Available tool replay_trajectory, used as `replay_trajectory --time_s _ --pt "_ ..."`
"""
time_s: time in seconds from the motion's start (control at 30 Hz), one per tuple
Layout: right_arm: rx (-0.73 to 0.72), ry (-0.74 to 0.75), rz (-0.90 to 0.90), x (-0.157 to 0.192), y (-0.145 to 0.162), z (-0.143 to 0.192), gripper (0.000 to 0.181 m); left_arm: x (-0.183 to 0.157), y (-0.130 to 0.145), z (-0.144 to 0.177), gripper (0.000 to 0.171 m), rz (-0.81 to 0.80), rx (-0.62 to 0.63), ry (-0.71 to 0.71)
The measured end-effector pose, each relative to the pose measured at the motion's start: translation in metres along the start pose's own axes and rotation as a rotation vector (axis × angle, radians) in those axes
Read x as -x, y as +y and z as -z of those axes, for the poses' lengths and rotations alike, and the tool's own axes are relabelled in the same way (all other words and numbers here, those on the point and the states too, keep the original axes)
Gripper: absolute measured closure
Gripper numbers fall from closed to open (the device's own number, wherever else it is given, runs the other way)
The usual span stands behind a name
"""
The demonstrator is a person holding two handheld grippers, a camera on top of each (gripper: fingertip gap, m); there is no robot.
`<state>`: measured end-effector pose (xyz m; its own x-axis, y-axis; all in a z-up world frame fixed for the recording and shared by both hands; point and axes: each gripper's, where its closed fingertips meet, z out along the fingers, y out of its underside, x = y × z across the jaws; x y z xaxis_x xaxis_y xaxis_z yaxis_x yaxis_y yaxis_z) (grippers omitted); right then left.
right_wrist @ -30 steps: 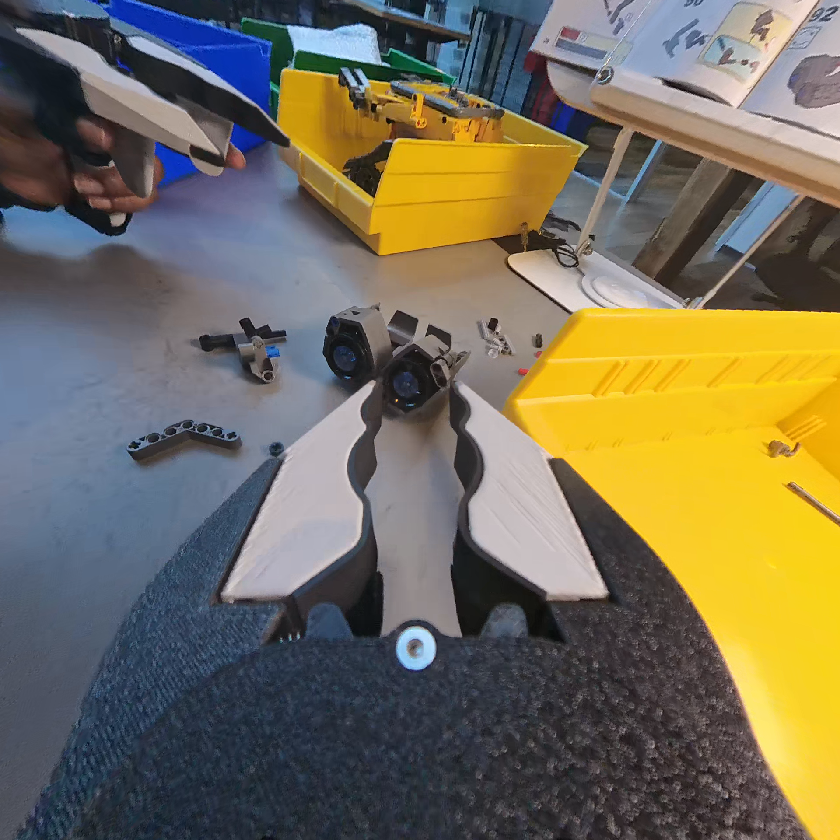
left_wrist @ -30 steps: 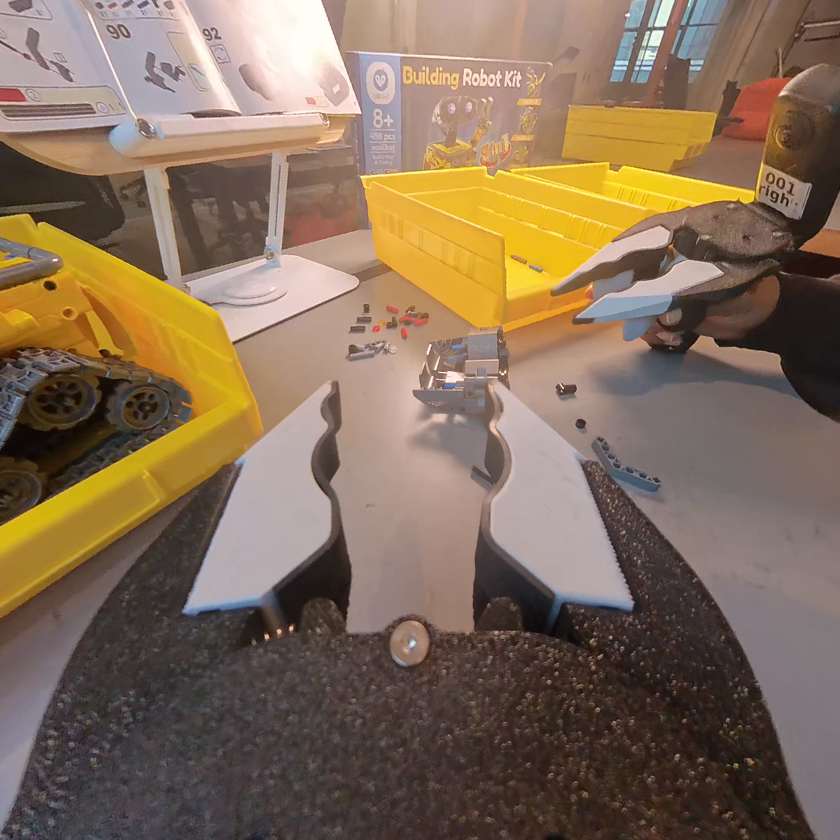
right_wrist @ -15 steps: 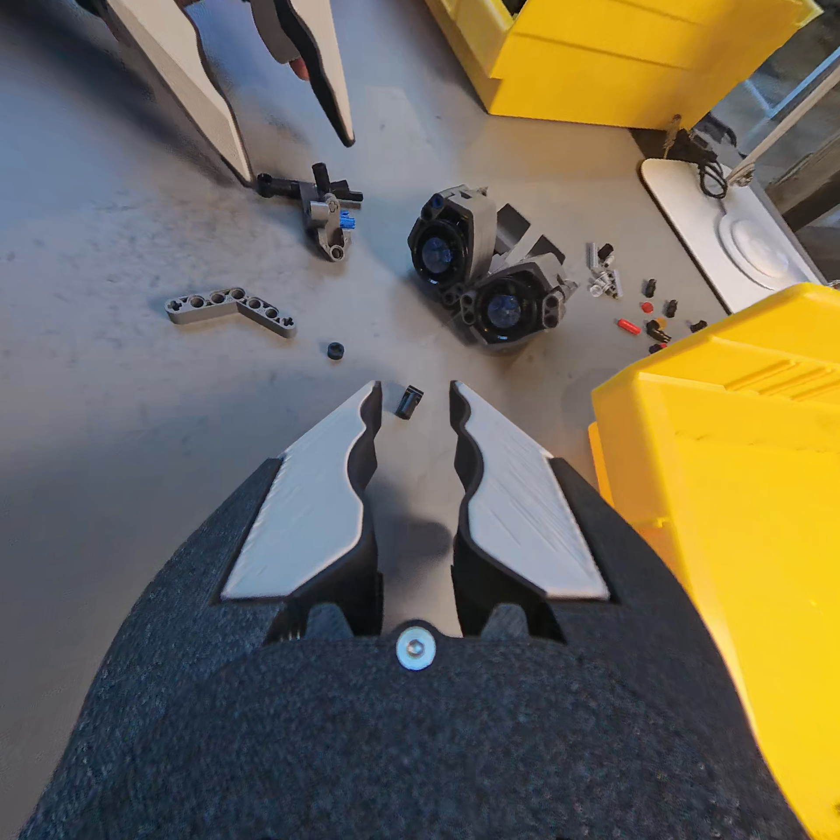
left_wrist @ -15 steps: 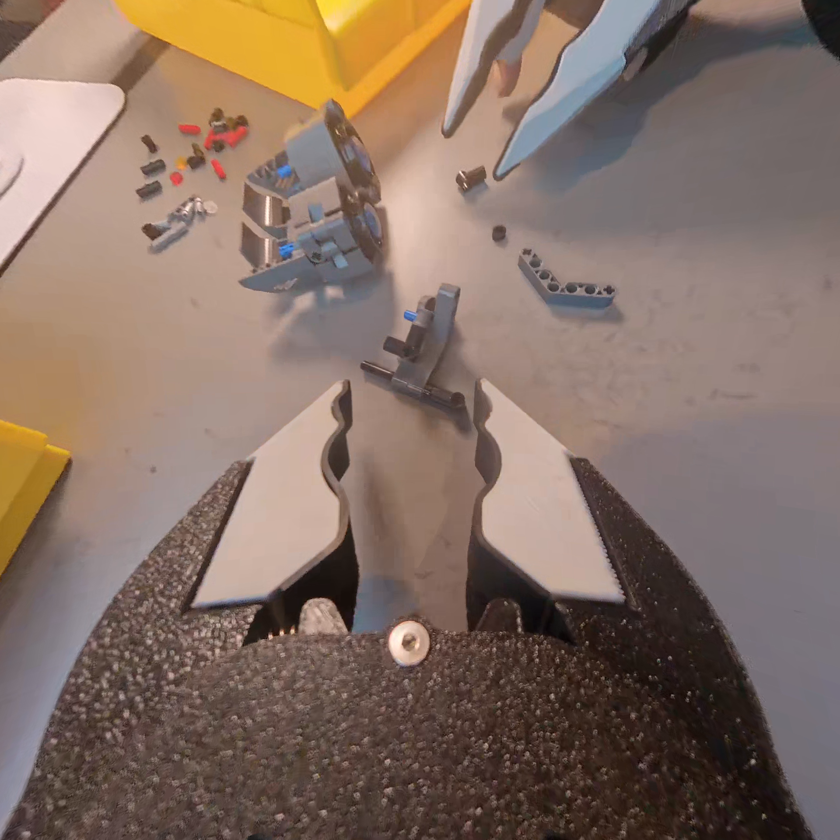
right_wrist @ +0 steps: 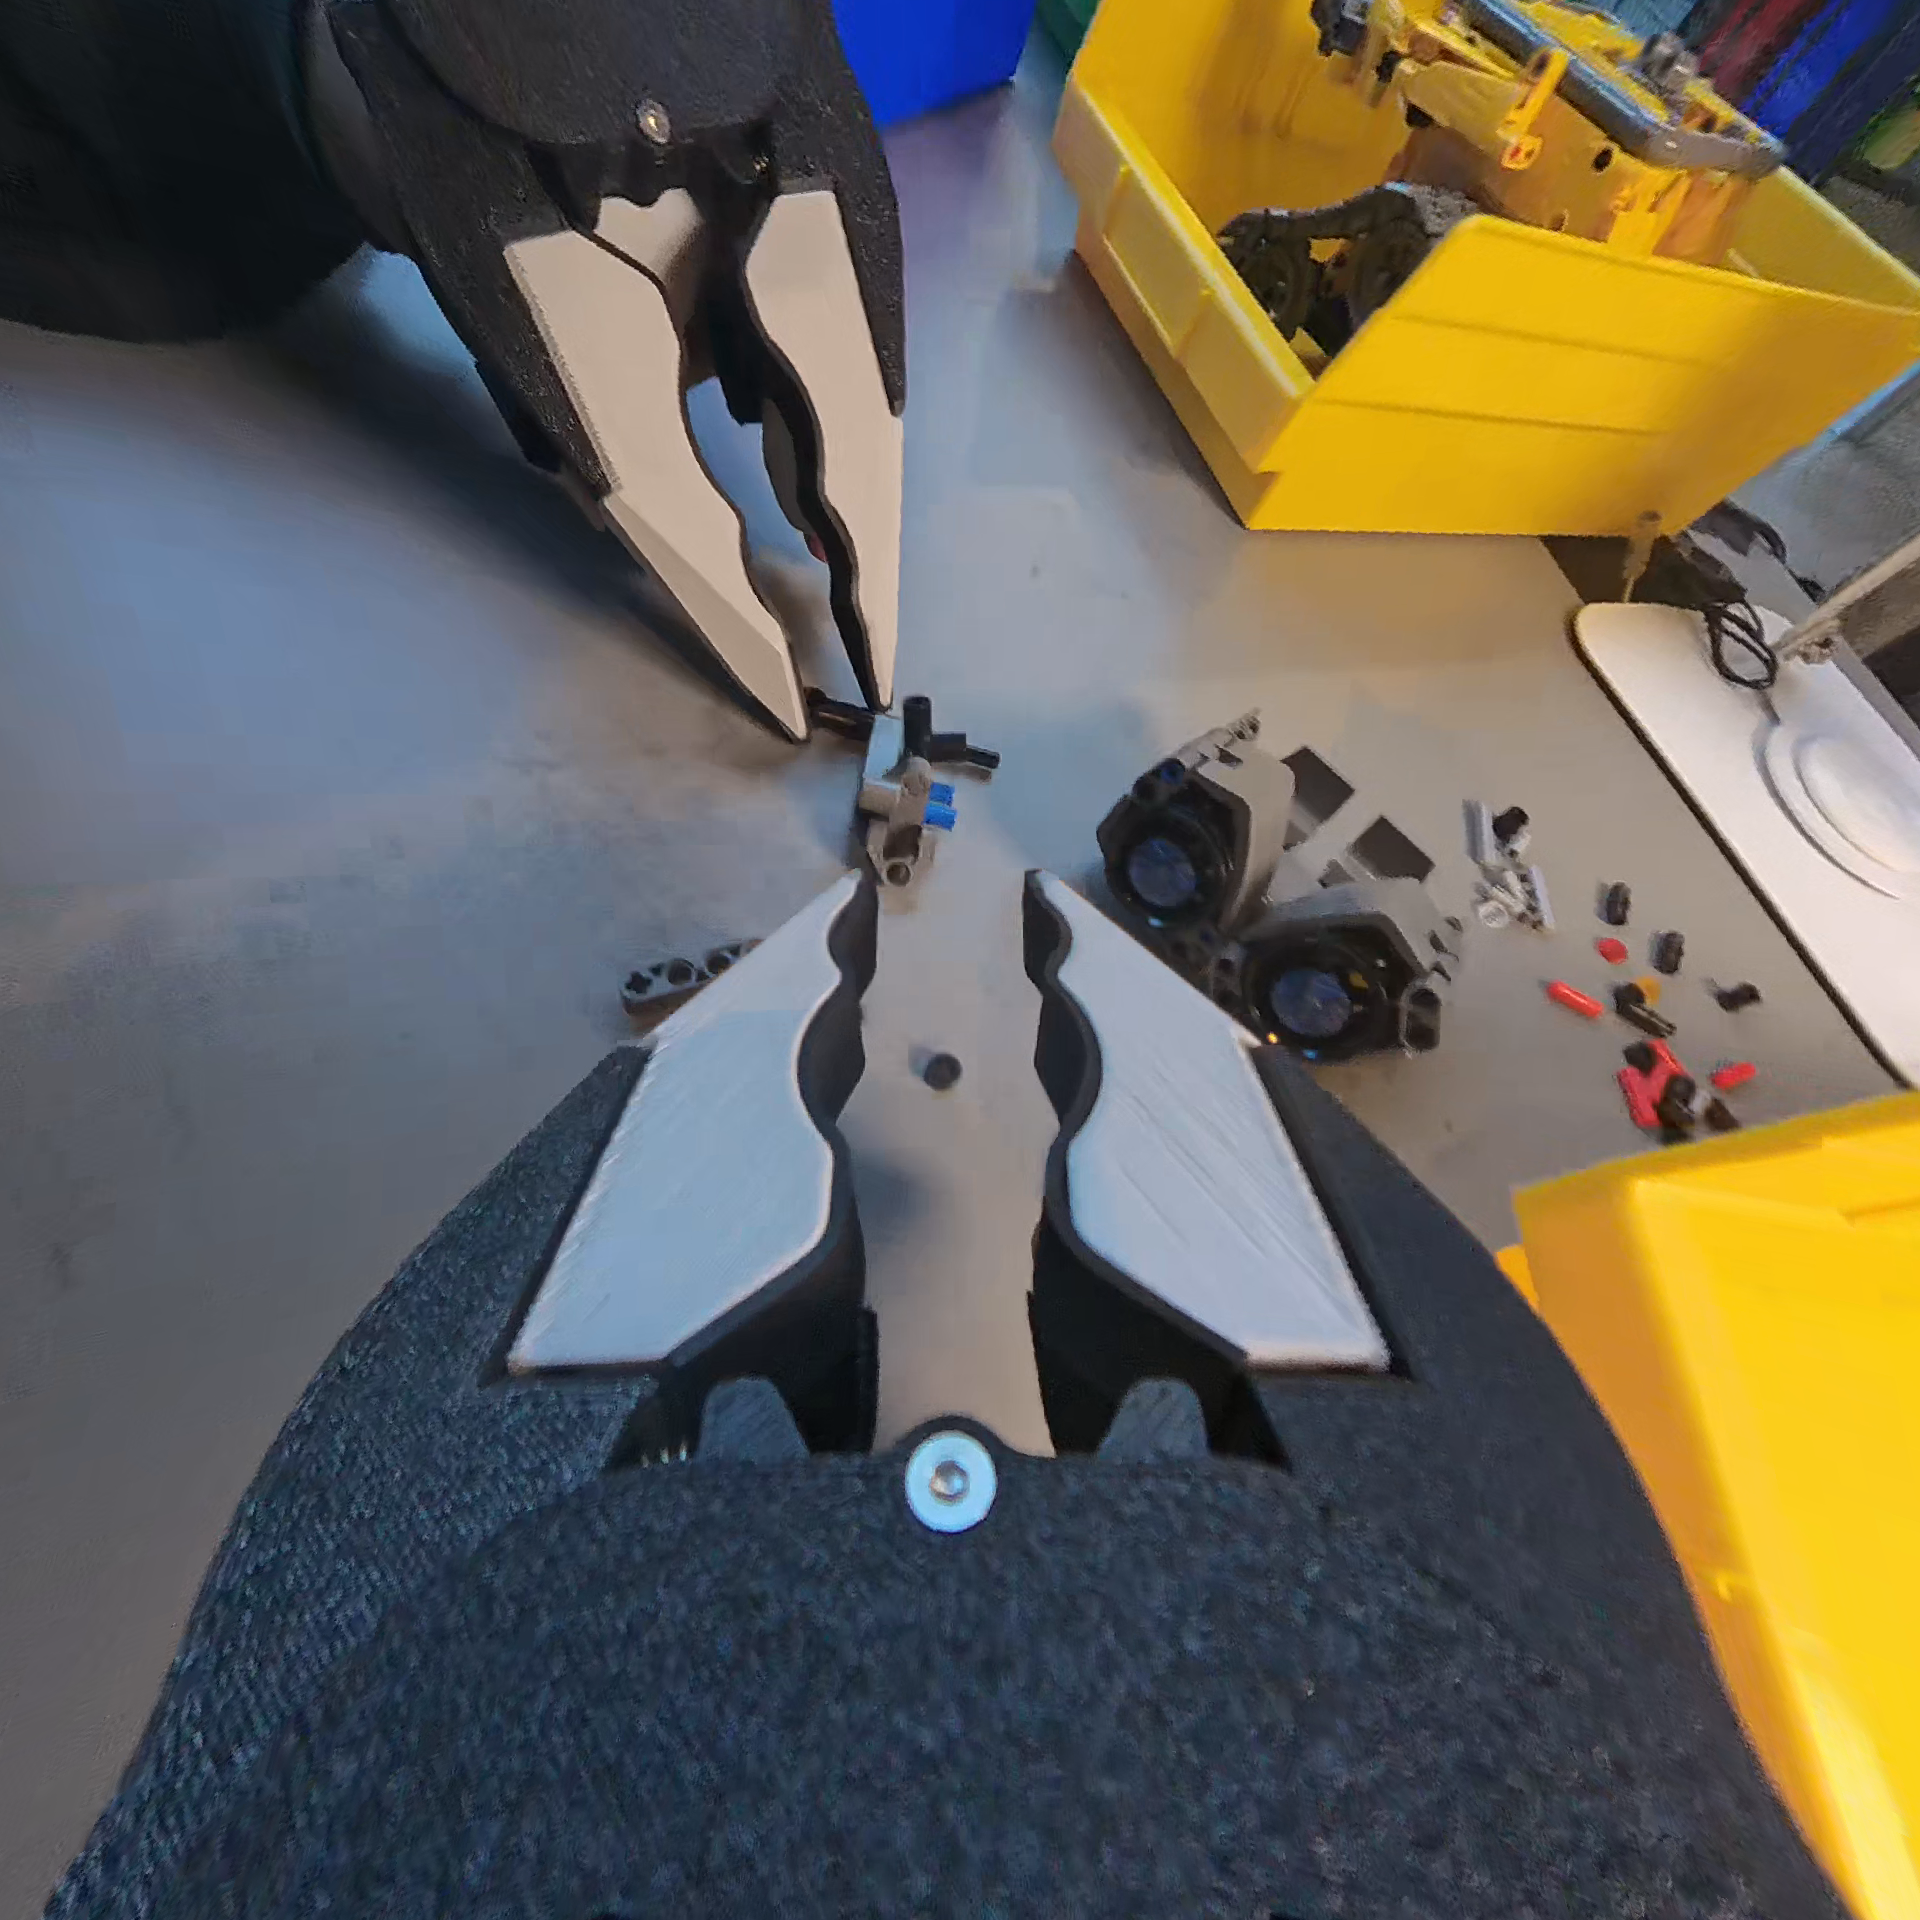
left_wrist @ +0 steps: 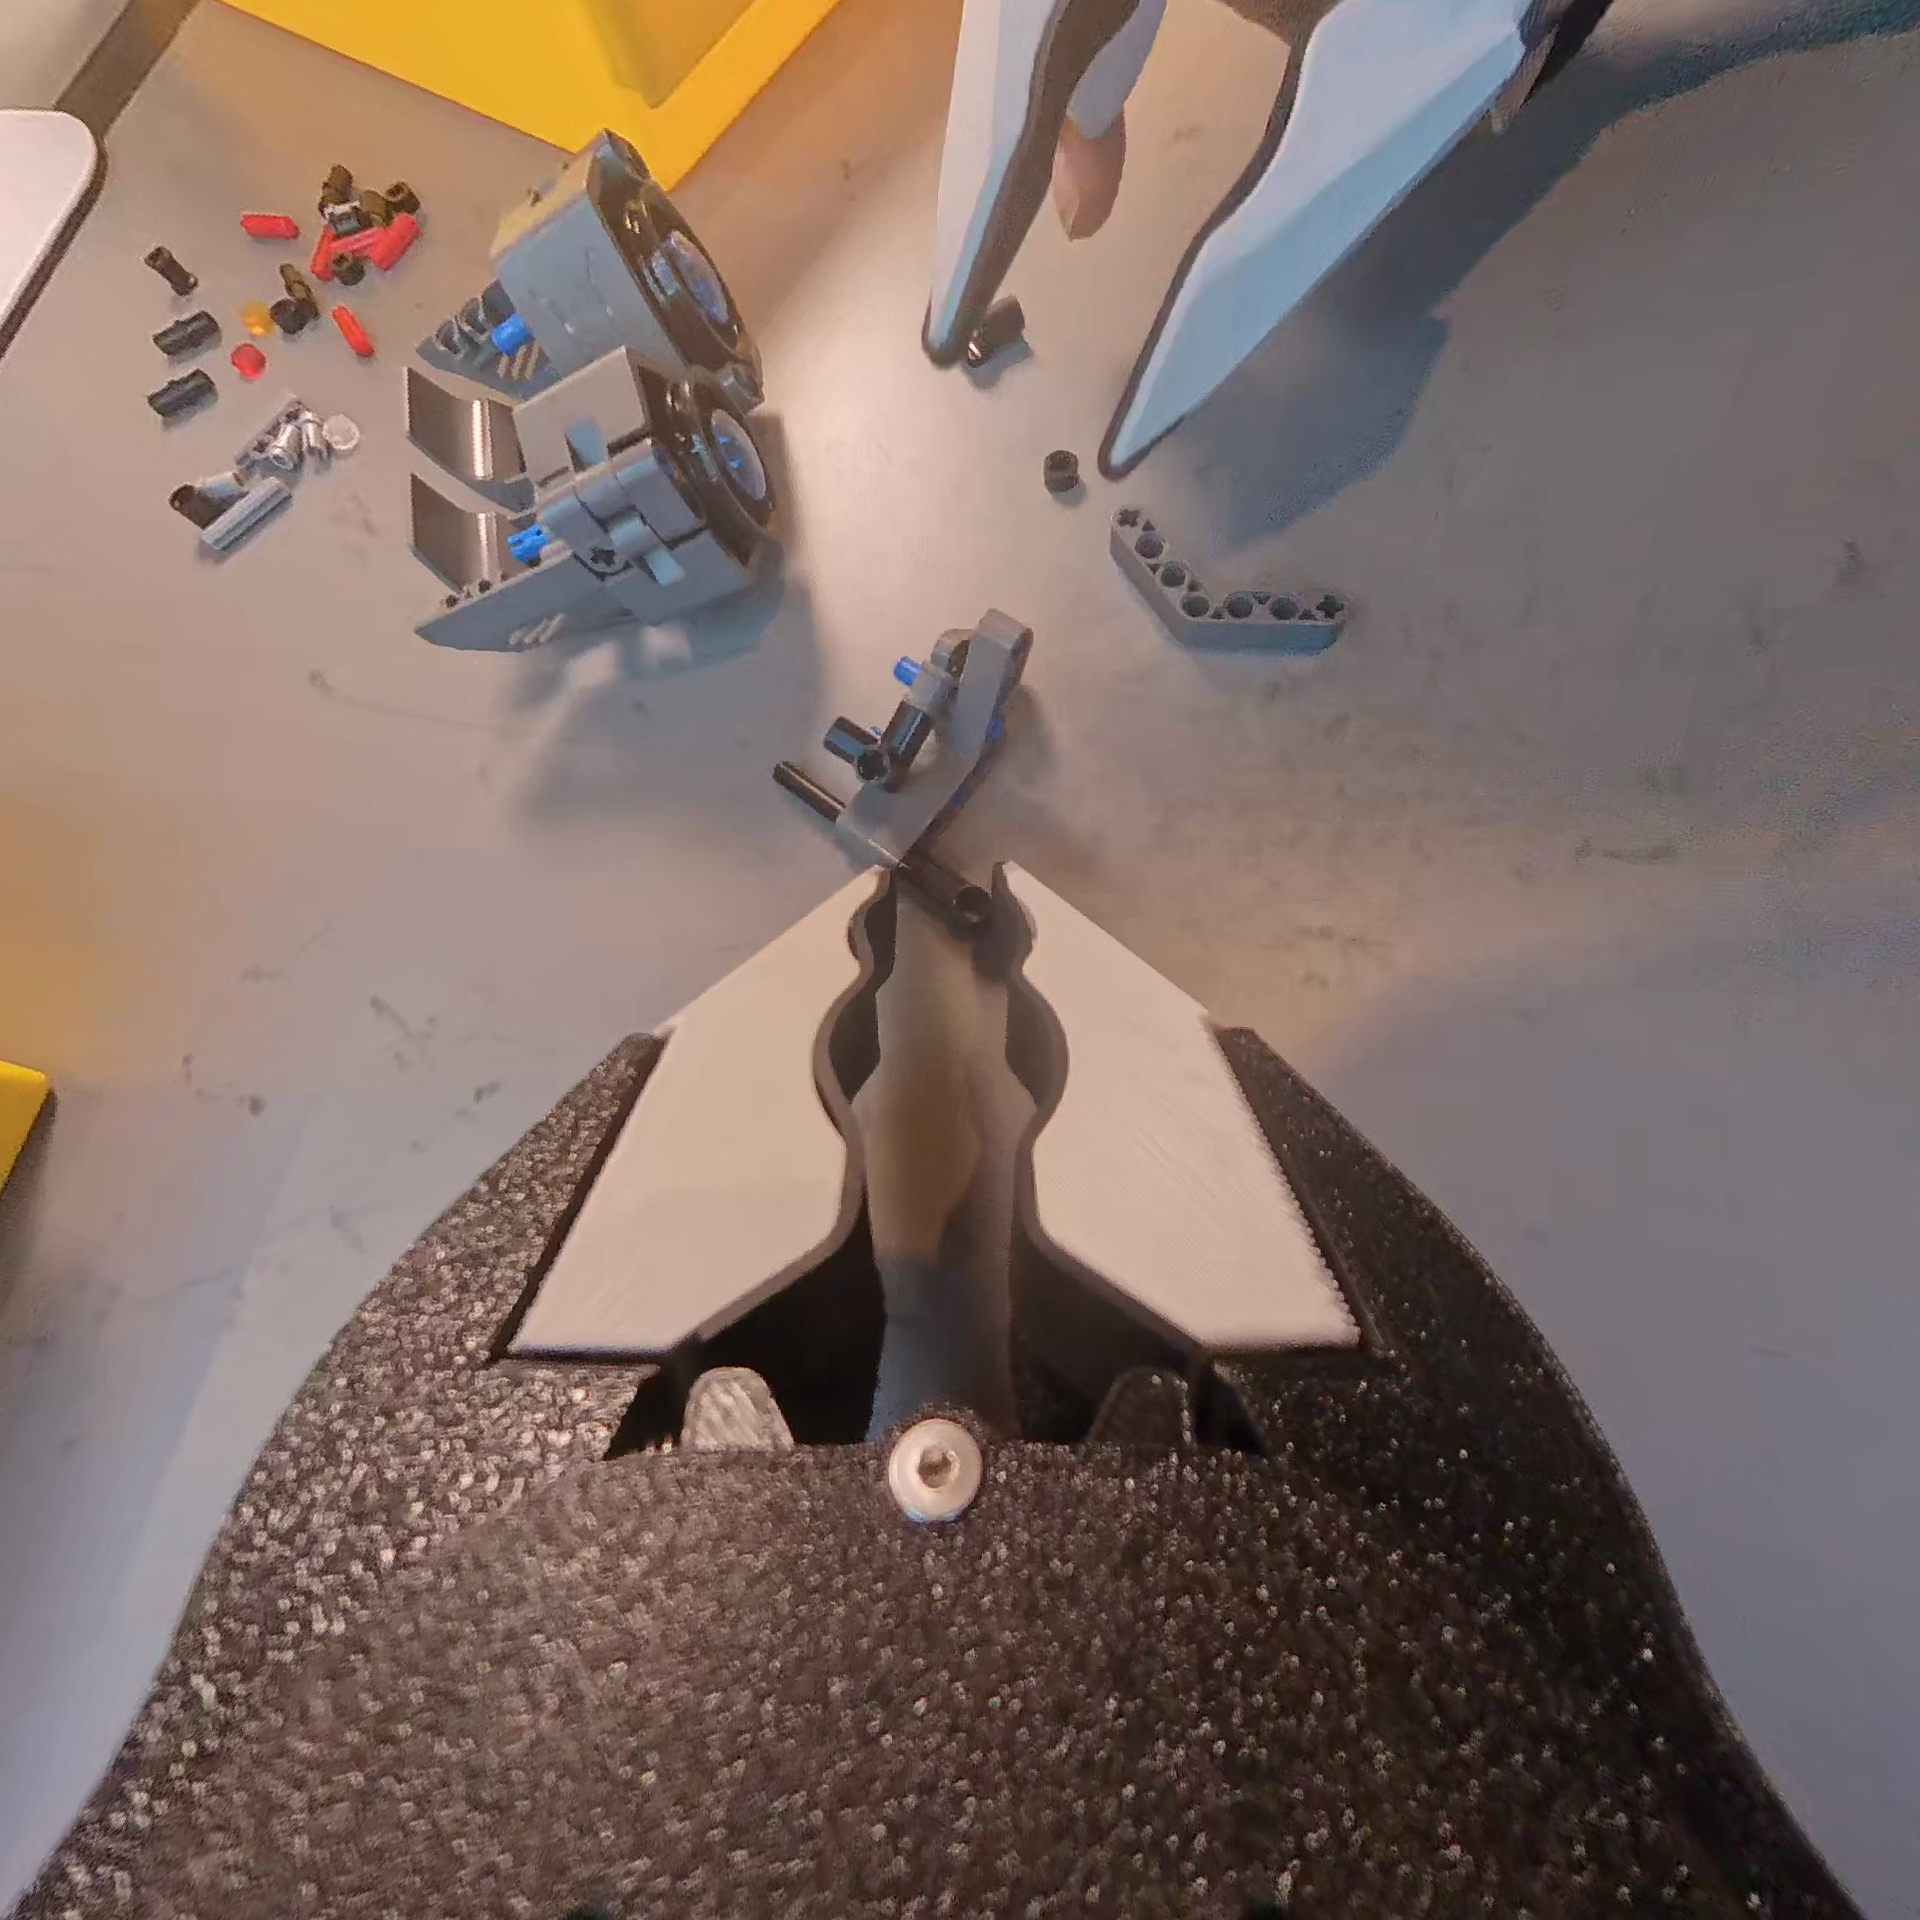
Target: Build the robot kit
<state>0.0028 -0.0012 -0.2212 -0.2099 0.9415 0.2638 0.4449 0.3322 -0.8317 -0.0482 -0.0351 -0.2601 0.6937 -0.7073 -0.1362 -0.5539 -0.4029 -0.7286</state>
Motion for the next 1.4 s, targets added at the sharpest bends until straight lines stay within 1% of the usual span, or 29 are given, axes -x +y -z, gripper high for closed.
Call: replay_trajectory --time_s 0.1,0.2,0.3,0.4,0.5,0.57,0.63,0.73,0.8,0.93,1.13,1.2,1.3,1.37,1.4 --pt "0.044 -0.024 0.022 0.012 -0.004 -0.015 0.155 -0.005 -0.001 0.001 0.154 -0.010 -0.002 0.017" --pt "0.101 -0.027 0.062 0.018 0.001 -0.024 0.158 -0.010 -0.002 0.003 0.152 -0.022 -0.005 0.032" --pt "0.114 -0.029 0.086 0.020 0.003 -0.025 0.167 -0.016 -0.006 0.006 0.151 -0.023 -0.026 0.065" --pt "0.107 -0.029 0.086 0.019 0.003 -0.024 0.173 -0.025 -0.011 0.009 0.150 -0.021 -0.059 0.122" --pt "0.106 -0.031 0.088 0.019 0.003 -0.023 0.173 -0.037 -0.016 0.013 0.148 -0.022 -0.096 0.197" --pt "0.114 -0.016 0.102 0.017 0.005 -0.023 0.173 -0.037 -0.023 0.018 0.148 0.003 -0.142 0.219" --pt "0.114 -0.004 0.111 0.015 0.004 -0.022 0.171 -0.025 -0.025 0.022 0.145 0.040 -0.155 0.171" --pt "0.093 -0.030 0.099 0.020 -0.001 -0.022 0.166 -0.005 -0.019 0.023 0.138 0.076 -0.141 0.084" --pt "0.100 -0.040 0.102 0.022 -0.002 -0.024 0.165 0.002 -0.016 0.022 0.132 0.087 -0.134 0.052" --pt "0.148 -0.005 0.138 0.013 0.004 -0.029 0.165 0.004 -0.014 0.017 0.123 0.072 -0.113 0.029" --pt "0.144 0.091 0.083 -0.018 0.009 -0.018 0.165 0.005 -0.013 0.018 0.121 0.064 -0.107 0.021" --pt "0.112 0.050 0.084 -0.011 0.005 -0.016 0.164 0.006 -0.010 0.018 0.120 0.066 -0.095 0.018" --pt "0.030 -0.064 0.069 0.014 -0.012 -0.016 0.164 0.006 -0.008 0.017 0.120 0.060 -0.084 0.017" --pt "0.051 -0.094 0.077 0.023 -0.013 -0.022 0.163 0.004 -0.008 0.016 0.121 0.056 -0.079 0.025" --pt "0.071 -0.085 0.092 0.024 -0.011 -0.025 0.163 0.003 -0.008 0.015 0.121 0.052 -0.075 0.031"
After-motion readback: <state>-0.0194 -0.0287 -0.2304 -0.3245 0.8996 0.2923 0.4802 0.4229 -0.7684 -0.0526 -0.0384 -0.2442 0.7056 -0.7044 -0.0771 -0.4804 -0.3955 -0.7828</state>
